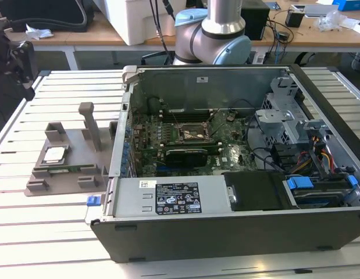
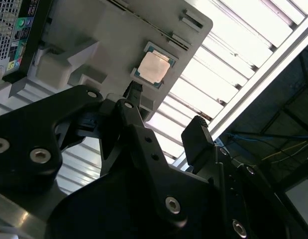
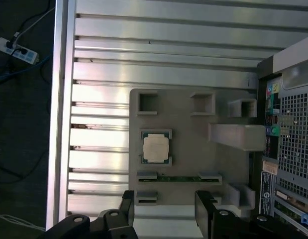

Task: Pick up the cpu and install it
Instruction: 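Pick up the cpu and move it towards the insertion slot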

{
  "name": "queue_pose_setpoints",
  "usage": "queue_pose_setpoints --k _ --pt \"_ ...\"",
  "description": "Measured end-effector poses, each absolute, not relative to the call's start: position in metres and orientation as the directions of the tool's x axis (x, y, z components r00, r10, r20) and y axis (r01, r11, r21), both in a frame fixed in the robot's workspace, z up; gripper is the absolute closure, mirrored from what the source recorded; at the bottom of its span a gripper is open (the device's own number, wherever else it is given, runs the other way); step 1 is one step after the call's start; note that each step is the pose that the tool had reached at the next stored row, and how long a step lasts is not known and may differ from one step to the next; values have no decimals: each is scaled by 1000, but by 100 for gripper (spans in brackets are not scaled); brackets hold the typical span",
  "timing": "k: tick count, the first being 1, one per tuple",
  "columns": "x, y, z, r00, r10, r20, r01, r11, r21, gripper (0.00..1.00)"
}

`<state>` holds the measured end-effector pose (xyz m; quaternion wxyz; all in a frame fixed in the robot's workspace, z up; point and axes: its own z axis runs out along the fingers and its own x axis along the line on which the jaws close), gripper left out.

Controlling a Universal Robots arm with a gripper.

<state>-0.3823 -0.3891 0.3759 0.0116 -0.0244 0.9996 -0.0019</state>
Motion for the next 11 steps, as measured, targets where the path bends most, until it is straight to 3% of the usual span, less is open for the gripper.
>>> queue_pose_setpoints --k 11 --pt "-382 -389 369 -999 -49 -23 -49 999 -4 40"
